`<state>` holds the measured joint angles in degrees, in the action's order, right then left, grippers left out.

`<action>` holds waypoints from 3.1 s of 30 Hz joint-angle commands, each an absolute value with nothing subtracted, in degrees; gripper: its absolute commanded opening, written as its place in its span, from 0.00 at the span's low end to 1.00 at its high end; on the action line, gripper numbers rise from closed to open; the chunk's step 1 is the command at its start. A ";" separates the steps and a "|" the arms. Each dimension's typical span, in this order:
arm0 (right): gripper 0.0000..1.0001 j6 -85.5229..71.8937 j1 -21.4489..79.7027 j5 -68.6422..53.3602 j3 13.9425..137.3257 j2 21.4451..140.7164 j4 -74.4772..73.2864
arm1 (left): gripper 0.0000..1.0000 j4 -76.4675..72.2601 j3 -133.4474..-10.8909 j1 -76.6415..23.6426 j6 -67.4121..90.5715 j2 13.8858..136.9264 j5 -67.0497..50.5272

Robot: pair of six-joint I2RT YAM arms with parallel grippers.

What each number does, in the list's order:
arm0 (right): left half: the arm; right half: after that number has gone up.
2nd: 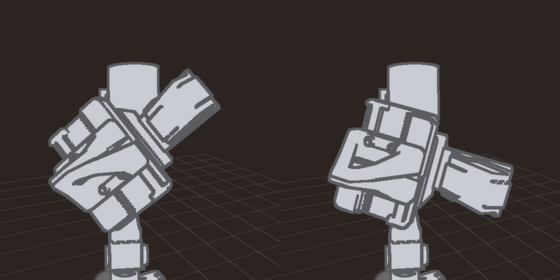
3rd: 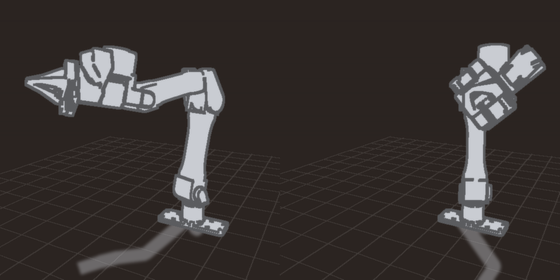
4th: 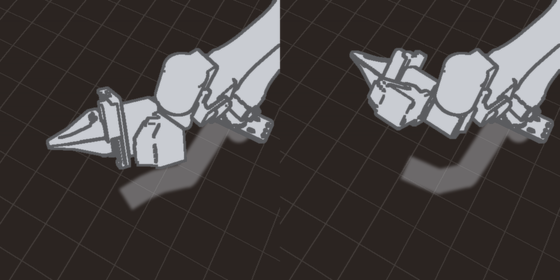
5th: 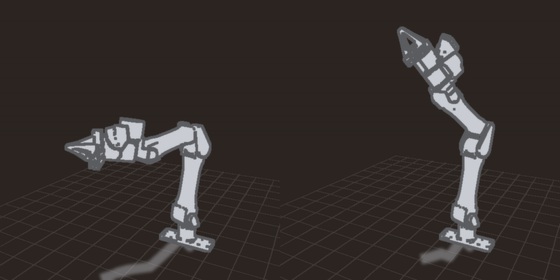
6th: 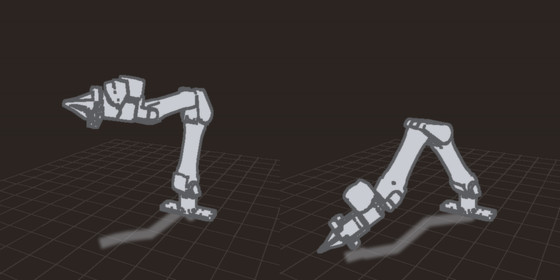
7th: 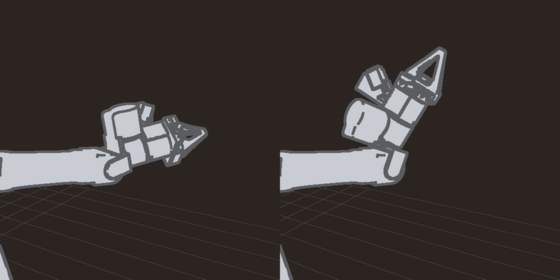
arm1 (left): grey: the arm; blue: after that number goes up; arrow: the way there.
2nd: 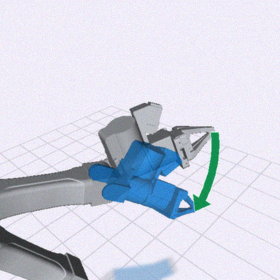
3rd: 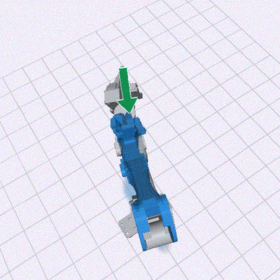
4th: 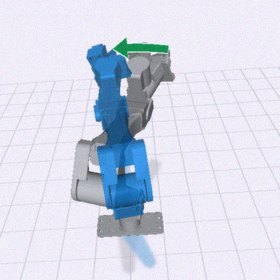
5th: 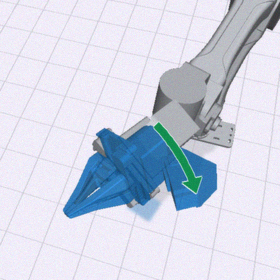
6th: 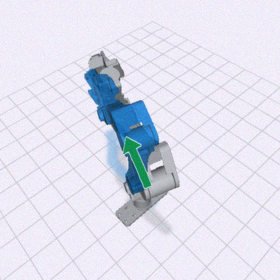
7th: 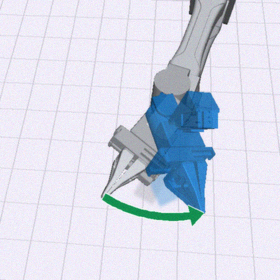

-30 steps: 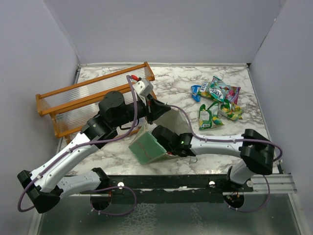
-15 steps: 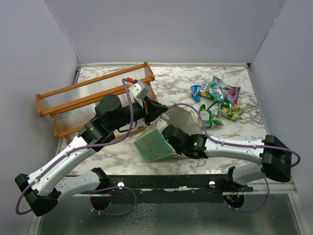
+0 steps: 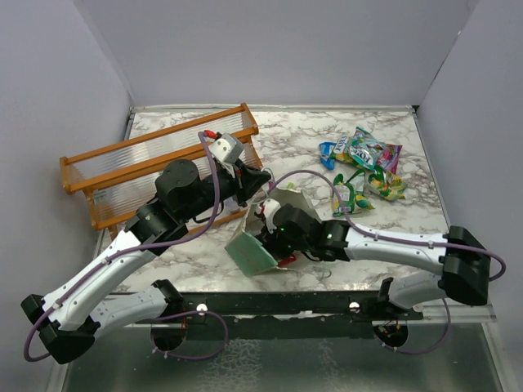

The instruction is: Take the snacks out of the paper bag

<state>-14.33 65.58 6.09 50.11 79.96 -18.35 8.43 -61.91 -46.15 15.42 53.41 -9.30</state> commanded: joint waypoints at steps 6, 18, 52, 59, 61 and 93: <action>0.07 -13.90 65.12 5.42 50.84 65.86 -11.07 | 0.00 7.13 -60.63 -46.23 15.61 52.60 -10.02; 0.06 -15.52 65.11 12.60 50.98 58.84 -9.83 | 0.00 3.04 -59.28 -46.23 16.89 52.12 -15.37; 0.04 -13.72 65.13 14.34 63.04 42.92 -23.52 | 0.00 6.58 -59.26 -46.23 21.92 50.05 9.58; 0.07 -11.52 65.13 42.87 70.36 49.27 -33.14 | 0.00 5.27 -60.20 -46.23 18.08 48.87 2.28; 0.07 -10.25 65.02 49.26 71.38 53.38 -34.64 | 0.00 5.98 -61.67 -46.23 16.88 48.70 2.72; 0.76 -15.86 25.22 -17.73 48.71 64.57 -10.87 | 0.00 0.64 -53.51 -46.24 24.00 58.14 -57.02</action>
